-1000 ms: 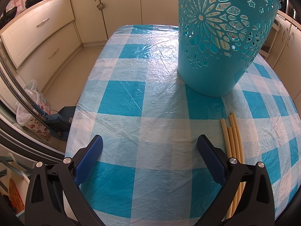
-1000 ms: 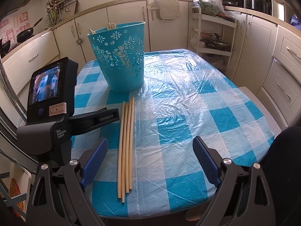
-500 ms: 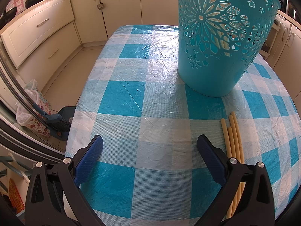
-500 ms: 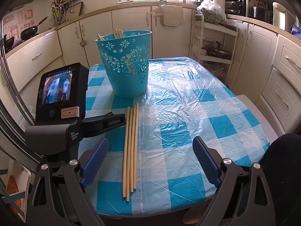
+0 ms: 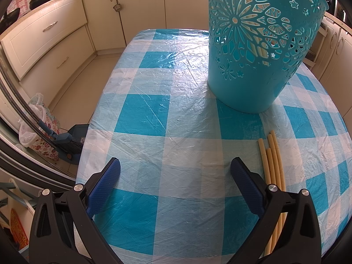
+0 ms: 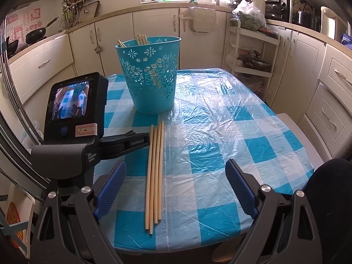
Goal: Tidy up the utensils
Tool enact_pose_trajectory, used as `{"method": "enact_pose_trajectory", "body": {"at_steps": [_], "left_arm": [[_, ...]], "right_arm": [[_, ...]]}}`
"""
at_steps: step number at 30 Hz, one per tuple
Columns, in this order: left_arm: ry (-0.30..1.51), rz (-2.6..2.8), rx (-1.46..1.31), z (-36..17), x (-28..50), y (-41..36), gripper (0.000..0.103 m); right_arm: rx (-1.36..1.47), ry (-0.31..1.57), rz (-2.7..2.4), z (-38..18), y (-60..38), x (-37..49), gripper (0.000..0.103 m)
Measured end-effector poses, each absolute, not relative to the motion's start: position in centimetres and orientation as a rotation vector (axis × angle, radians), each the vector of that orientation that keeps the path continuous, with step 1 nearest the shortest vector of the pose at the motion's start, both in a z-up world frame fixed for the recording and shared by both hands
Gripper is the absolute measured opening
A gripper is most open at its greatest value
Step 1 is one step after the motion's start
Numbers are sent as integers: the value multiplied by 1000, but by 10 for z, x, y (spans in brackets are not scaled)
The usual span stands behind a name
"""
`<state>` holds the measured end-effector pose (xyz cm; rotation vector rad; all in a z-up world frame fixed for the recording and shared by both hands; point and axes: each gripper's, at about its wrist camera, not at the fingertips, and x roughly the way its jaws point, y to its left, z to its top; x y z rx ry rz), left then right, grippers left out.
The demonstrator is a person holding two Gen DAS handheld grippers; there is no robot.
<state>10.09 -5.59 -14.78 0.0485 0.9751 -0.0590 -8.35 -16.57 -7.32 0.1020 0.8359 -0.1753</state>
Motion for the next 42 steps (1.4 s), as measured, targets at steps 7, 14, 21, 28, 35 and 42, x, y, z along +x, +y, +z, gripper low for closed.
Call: {"method": "enact_pose_trajectory", "body": {"at_steps": [7,14,21,28,35,42], "left_arm": [[975,-59,49,-148,101,-56,96],[975,-59,48,-148,101,-56,96],[975,-59,48,-148,101,-56,96],[975,-59,49,-148,101,-56,96],[975,-59,48,-148,101,-56,96],[975,-59,49,-149,101,-56,96]], "right_arm": [[97,836,-173,-72,-165,-84,88],[97,841,-176,-74,-165,-84,88],[98,852,-176,-77,-166,-83,88],[98,852,-176,-78,-165,-83,88],[94,851,-171,-77,-163,-83,88],[94,846,-169,-76,-162,-85,88]]}}
